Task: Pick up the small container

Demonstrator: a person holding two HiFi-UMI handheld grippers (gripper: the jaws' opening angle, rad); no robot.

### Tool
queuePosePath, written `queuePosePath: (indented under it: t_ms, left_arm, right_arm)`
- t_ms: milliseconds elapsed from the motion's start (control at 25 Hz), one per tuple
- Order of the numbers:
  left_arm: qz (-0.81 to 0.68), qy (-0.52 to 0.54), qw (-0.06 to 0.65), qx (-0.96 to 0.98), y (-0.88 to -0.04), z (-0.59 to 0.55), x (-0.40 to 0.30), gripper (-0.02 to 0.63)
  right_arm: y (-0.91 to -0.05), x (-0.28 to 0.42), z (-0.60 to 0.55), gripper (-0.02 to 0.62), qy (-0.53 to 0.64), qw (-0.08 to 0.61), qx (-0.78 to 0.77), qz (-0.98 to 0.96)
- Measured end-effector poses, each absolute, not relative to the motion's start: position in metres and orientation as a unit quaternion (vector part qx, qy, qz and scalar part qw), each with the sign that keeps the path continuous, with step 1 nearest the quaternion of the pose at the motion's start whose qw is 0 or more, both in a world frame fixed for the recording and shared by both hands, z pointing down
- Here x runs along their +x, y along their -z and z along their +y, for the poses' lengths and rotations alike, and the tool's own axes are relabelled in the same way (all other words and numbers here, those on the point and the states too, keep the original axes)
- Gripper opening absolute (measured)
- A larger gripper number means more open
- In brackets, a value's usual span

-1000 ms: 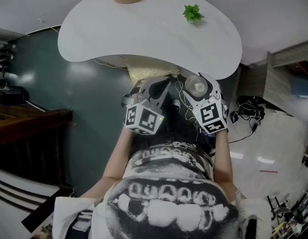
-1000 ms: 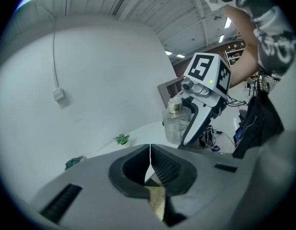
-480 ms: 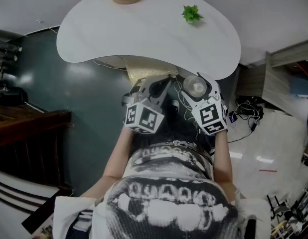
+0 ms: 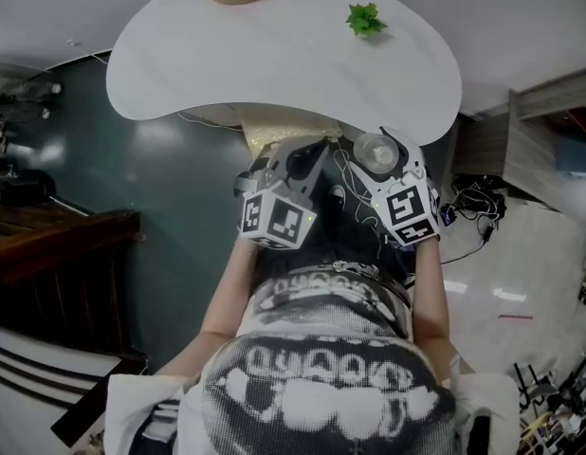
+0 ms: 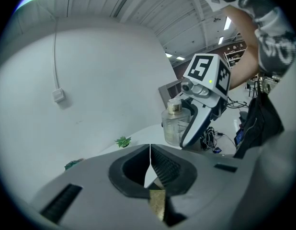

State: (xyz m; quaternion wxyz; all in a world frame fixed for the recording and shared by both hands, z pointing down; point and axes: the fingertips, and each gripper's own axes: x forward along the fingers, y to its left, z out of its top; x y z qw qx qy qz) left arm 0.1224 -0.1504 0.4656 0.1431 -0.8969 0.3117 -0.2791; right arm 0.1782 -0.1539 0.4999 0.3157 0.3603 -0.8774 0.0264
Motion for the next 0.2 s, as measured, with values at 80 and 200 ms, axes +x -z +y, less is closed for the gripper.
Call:
queuePosePath:
  t_ms: [80, 200]
  left_arm:
    - [0.311, 0.278, 0.145, -0.897, -0.466, -0.153, 0.124, 0.005]
    - [0.308, 0.277, 0.147, -0.898, -0.467, -0.158, 0.125, 0.005]
  right_arm:
    - [-0.501, 0.180, -0.159, 0.339, -0.028, 0.310, 0.361, -0.879]
    - [-0.502, 0.183, -0.169, 0.339, -0.032, 0.299, 0.363, -0.882]
